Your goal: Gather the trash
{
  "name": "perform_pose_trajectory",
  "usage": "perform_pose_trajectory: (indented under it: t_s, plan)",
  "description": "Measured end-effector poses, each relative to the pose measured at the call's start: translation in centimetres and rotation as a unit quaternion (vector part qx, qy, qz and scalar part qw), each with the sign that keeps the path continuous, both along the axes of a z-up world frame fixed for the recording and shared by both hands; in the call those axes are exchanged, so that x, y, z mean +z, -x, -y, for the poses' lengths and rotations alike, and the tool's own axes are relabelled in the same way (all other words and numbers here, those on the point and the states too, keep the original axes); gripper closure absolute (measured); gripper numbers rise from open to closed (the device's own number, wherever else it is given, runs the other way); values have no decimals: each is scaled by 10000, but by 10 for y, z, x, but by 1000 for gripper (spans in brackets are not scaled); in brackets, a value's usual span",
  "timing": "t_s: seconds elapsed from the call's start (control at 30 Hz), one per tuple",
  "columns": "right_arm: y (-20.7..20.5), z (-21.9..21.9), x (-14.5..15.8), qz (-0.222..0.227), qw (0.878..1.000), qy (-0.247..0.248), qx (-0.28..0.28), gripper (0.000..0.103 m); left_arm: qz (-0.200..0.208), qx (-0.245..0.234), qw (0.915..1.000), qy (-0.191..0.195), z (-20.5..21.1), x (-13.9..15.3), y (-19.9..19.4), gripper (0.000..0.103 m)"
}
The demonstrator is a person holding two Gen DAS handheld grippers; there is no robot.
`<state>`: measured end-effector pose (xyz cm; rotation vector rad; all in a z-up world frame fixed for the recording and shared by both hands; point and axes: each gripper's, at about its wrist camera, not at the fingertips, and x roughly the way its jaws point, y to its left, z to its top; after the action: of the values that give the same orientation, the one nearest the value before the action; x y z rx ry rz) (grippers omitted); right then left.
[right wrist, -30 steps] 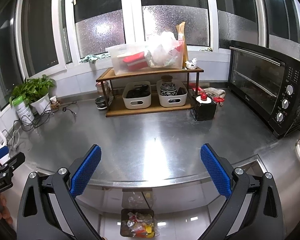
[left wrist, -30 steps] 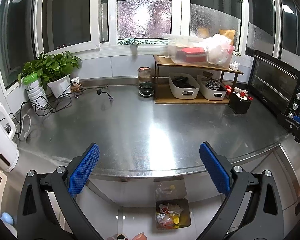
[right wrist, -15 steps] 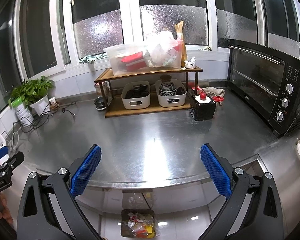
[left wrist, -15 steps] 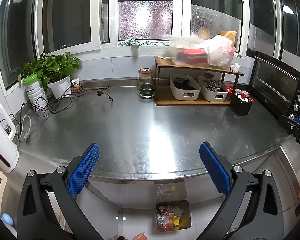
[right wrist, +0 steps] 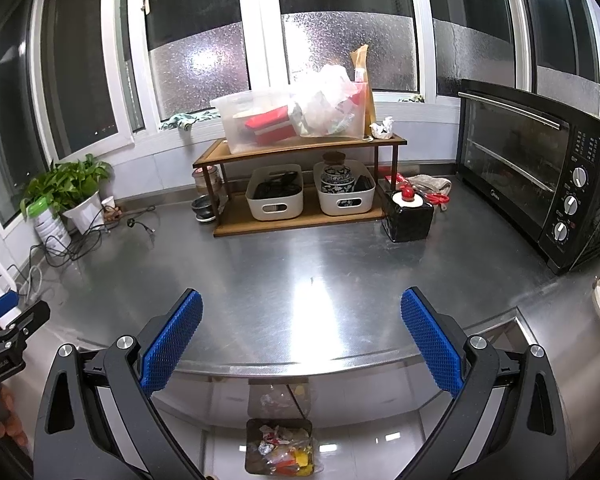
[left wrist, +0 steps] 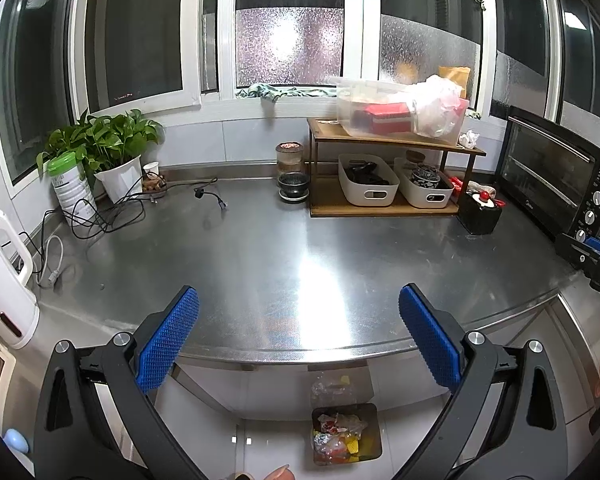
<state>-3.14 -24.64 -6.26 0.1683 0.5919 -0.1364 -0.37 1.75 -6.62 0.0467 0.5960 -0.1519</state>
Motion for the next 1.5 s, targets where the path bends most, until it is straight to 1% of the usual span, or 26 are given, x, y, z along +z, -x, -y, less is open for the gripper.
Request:
perform_pose_trajectory:
  t_s: [0.57,0.7,0.77,0.87,1.0,1.17,1.5]
  plan:
    - [4,-3,4,42,10000,0,62,3,93,31,9999,48,-5,7,8,8]
    - [6,-3,4,61,10000,9,62,3,136,58,9999,-7,-3,9,8,8]
    - [6,-3,4,61,10000,11,60,3,119,46,9999,26,-4,8,8,8]
    - [6,-3,5,67,10000,10,47,3,52,28,9998,180,-6,8,7,8]
    - [7,-1,5,68,10000,6,15,3,93,119,9998,91,-6,8,7,8]
    - [6,1,1,9,10000,-23,12,3,84,119,9996,236,-9,8,7,8]
    - [8,8,-1,-2,9999,-116,-8,3,6,63,9998,185,-5,6,6,8]
